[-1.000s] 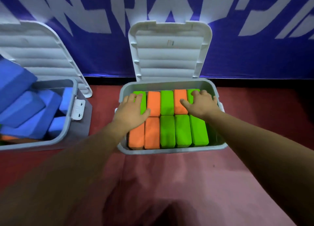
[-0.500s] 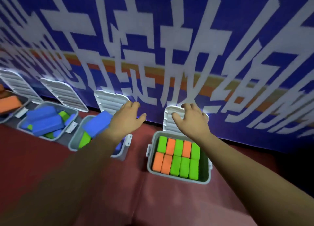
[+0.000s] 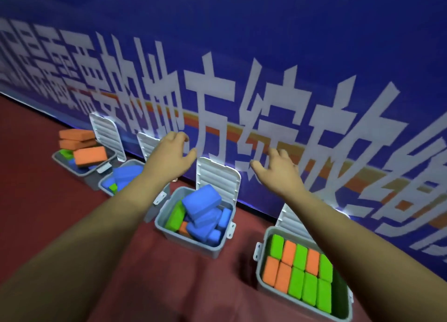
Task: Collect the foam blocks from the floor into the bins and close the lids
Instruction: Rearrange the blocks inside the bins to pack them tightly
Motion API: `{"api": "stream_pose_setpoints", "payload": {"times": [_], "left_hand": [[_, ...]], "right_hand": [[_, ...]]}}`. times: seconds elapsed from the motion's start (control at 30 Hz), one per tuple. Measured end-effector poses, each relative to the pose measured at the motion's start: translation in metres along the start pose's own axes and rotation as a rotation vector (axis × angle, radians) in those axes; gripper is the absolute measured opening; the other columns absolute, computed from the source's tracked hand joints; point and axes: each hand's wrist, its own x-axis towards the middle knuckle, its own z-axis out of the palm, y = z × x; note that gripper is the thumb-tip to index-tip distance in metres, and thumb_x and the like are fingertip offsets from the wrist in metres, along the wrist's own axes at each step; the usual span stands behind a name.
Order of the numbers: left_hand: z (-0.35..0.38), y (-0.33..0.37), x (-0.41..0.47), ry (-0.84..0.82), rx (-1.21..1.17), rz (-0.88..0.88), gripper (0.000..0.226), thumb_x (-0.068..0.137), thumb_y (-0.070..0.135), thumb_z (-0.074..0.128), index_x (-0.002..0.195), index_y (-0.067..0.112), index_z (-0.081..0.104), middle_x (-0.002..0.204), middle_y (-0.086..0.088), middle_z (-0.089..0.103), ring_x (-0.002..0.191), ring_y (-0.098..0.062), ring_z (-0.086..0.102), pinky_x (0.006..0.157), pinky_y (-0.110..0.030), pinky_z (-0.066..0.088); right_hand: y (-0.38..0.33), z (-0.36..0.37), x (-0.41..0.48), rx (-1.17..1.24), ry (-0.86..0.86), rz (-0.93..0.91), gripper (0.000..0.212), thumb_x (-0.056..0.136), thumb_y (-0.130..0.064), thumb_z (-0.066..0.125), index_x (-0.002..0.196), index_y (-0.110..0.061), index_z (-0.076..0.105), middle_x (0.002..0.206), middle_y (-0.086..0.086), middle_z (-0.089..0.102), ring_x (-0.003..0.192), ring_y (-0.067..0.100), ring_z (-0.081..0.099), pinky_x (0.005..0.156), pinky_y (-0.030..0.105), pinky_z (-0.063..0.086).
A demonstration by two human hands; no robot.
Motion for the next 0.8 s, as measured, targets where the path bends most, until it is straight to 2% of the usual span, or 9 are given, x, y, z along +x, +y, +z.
{"api": "stream_pose_setpoints", "payload": {"times": [0.2, 0.33, 0.43, 0.6, 0.8], "left_hand": [[-0.024, -0.132, 0.007, -0.121, 0.008, 0.019, 0.036, 0.092, 0.033, 0.06, 0.119, 0.008, 0.057, 0.12, -0.013, 0.055, 0.115, -0.032, 0.053, 0.098, -0.044, 0.043], [-0.01, -0.18, 0.019, -0.209, -0.019, 0.008, 0.032, 0.091, 0.032, 0.061, 0.113, 0.009, 0.058, 0.116, -0.012, 0.056, 0.112, -0.032, 0.053, 0.095, -0.044, 0.044], [0.015, -0.2, 0.038, -0.278, -0.066, 0.026, 0.036, 0.088, 0.04, 0.054, 0.11, 0.011, 0.058, 0.111, -0.011, 0.057, 0.11, -0.032, 0.054, 0.094, -0.045, 0.045], [0.082, -0.216, 0.072, -0.361, -0.112, 0.045, 0.03, 0.091, 0.029, 0.061, 0.112, 0.008, 0.058, 0.111, -0.013, 0.057, 0.108, -0.033, 0.054, 0.092, -0.043, 0.045], [0.159, -0.236, 0.114, -0.471, -0.119, 0.015, 0.034, 0.092, 0.034, 0.056, 0.113, 0.008, 0.058, 0.113, -0.012, 0.057, 0.11, -0.029, 0.054, 0.093, -0.039, 0.043]], "right_hand": [[-0.089, 0.081, 0.018, 0.008, -0.027, 0.085, 0.056, 0.094, -0.054, 0.047, 0.137, -0.017, 0.047, 0.138, 0.01, 0.046, 0.124, 0.032, 0.049, 0.107, 0.049, 0.032], [-0.111, 0.121, 0.021, -0.016, -0.075, 0.165, 0.054, 0.094, -0.052, 0.049, 0.136, -0.019, 0.047, 0.137, 0.008, 0.046, 0.123, 0.031, 0.049, 0.108, 0.049, 0.031], [-0.106, 0.147, 0.027, -0.047, -0.09, 0.234, 0.054, 0.092, -0.052, 0.05, 0.134, -0.019, 0.049, 0.134, 0.009, 0.048, 0.121, 0.032, 0.051, 0.108, 0.047, 0.034], [-0.07, 0.19, 0.056, -0.146, -0.174, 0.307, 0.054, 0.092, -0.055, 0.051, 0.132, -0.019, 0.05, 0.128, 0.008, 0.05, 0.119, 0.033, 0.052, 0.106, 0.045, 0.035], [-0.034, 0.239, 0.116, -0.138, -0.214, 0.365, 0.052, 0.092, -0.053, 0.049, 0.13, -0.018, 0.049, 0.126, 0.009, 0.049, 0.115, 0.034, 0.053, 0.107, 0.047, 0.035]]}}
